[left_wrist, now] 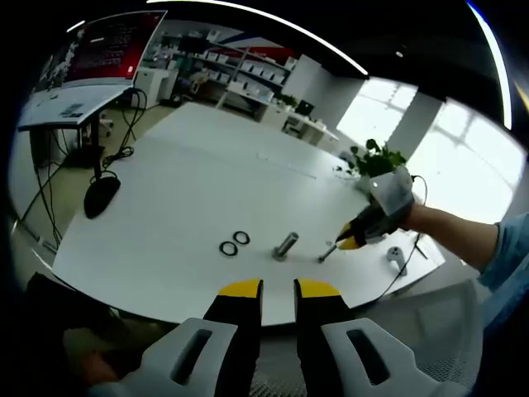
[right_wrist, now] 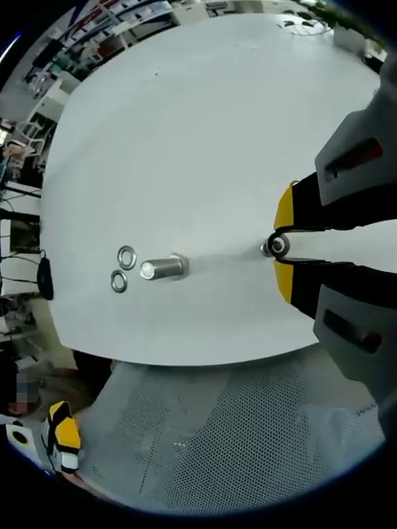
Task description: Place the washer onto the threaded stud by aligning its center hole with the stud, sliding it down to the base, and recovering from edge contact or off-axis alignment until the washer reaches the visible bottom stop.
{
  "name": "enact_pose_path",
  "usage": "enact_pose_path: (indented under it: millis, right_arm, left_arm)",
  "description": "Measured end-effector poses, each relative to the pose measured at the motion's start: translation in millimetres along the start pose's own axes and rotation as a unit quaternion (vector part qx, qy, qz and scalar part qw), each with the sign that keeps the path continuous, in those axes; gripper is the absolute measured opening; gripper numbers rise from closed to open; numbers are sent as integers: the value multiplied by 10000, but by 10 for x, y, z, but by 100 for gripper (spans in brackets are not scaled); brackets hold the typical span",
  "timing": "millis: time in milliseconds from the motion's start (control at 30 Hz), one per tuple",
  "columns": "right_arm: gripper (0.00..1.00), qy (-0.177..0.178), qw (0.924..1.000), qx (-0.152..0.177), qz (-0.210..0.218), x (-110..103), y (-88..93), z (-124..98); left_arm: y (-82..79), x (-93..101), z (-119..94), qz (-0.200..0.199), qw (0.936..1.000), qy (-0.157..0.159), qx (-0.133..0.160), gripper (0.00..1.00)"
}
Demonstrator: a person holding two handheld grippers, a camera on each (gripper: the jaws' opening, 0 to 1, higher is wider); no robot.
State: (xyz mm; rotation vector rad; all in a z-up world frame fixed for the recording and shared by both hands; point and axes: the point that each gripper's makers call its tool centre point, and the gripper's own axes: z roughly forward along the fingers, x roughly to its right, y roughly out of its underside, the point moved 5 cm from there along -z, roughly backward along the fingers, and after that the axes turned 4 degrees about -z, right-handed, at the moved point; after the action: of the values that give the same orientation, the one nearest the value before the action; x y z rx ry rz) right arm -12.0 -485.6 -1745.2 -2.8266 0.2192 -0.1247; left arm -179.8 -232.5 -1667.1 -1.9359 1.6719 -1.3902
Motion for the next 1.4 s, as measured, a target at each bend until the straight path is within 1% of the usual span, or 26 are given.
enact_pose_path:
  millis: [533,867,900,933,967,1000,1400]
  right_arm:
    - [13,-90,9999,-131,-15,-18,30,128]
    - [13,-137,9995,-272,-119,-28,77,302]
    - [13,-148,9994,-273,-155,-32,81,313]
    - [14,-259,9985,-235,-415,-48,72,323]
    - [14,-304,9975,-273,-574,-53,80,324]
    - [14,-219,9980,-314,-497,-58,96,327]
    - [15,-227,9990,-212,-334,-46,135,265]
  left_arm:
    - [0,1,0,-17,10000,-7,15,12]
    - [4,-5,-1,-28,10000,-29,-5,12]
    - [5,-6,-1,-28,10000,-33,-9,12]
    - [6,-7,-1,-26,10000,-37,-14,12]
    - [7,-7,-1,-22,10000,-38,-19,12]
    - [6,-7,-1,-22,10000,-37,-19,12]
    - [-2,-9,-1,-17,10000,-34,5,12]
